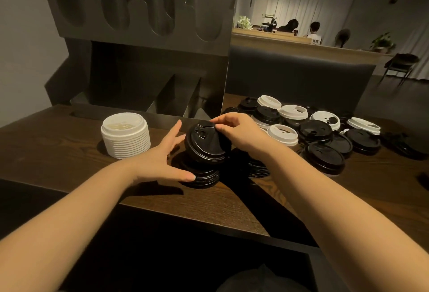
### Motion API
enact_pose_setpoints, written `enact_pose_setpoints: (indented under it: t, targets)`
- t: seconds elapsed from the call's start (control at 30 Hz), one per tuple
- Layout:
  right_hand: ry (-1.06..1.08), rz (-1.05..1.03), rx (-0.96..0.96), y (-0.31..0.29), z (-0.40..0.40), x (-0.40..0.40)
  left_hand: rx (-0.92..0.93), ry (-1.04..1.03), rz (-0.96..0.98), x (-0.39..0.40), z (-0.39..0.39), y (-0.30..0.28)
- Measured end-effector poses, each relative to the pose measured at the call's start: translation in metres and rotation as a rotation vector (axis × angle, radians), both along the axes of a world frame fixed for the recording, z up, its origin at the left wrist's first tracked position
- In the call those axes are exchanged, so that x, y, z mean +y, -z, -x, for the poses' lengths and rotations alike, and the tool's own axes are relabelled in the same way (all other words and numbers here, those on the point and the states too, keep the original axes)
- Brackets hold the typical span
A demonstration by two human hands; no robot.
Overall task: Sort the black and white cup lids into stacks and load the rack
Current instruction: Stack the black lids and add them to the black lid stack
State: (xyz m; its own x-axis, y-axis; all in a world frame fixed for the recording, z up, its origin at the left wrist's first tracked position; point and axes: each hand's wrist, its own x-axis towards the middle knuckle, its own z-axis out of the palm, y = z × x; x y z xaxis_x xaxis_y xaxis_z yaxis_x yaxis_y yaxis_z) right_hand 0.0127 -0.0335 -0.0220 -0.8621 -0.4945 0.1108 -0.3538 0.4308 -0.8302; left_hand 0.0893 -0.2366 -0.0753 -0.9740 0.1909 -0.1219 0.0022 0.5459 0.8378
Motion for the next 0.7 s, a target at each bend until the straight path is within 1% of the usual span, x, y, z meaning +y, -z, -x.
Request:
enact_pose_setpoints:
  t: [0.1, 0.17, 0.23, 0.33, 0.4, 0.53, 0.63, 0.7]
  targets:
    - [0.101, 0.062, -0.038, 0.002, 0.002, -0.001, 0.091, -0.131, 0.081, 0.011, 0.003, 0.003]
    - [0.146, 0.065, -0.083, 0.003, -0.001, -0.002, 0.090, -0.132, 0.093, 0.013, 0.004, 0.006]
    - [0.159, -0.010, -0.055, 0.005, -0.005, -0.001, 0.054, -0.122, 0.061, 0.009, 0.003, 0.006]
    - [0.168, -0.151, 0.061, 0.013, -0.012, -0.001, 0.008, -0.104, 0.010, 0.004, 0.003, 0.005]
    - [0.191, -0.209, 0.110, 0.021, -0.017, -0.005, 0.030, -0.108, 0.013, 0.006, 0.004, 0.007]
    - [0.240, -0.262, 0.111, 0.030, -0.025, -0.013, 0.049, -0.101, 0.030, 0.005, 0.004, 0.011]
    - [0.230, -0.280, 0.085, 0.030, -0.027, -0.013, 0.083, -0.062, 0.084, 0.002, 0.004, 0.013]
    - [0.213, -0.296, 0.095, 0.030, -0.028, -0.012, 0.083, -0.047, 0.072, 0.001, 0.003, 0.013]
